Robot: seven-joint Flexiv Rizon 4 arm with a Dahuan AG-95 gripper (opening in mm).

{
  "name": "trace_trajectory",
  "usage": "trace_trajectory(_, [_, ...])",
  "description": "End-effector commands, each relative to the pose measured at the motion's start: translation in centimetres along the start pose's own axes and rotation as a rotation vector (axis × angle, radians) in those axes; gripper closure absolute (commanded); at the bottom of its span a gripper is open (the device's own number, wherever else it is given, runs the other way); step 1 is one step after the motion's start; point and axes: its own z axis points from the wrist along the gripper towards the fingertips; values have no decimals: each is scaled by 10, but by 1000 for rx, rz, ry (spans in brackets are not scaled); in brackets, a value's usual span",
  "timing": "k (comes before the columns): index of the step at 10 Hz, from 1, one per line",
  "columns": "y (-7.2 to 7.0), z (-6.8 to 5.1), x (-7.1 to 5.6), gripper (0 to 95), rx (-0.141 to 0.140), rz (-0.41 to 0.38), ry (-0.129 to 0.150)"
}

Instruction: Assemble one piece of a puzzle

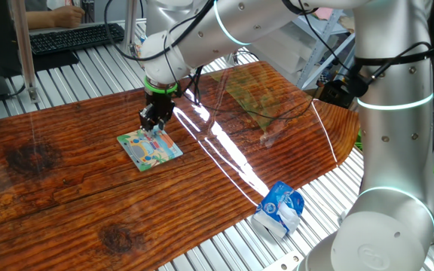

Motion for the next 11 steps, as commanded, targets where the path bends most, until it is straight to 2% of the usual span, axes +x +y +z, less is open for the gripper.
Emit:
trace_trajectory(1, [0,0,-1,950,-1,1,3])
trace_trajectory(8, [0,0,-1,950,5,12,8])
trace_trajectory(10, [0,0,-1,570,15,22,13])
trace_trajectory(11, [0,0,-1,570,18,23,14])
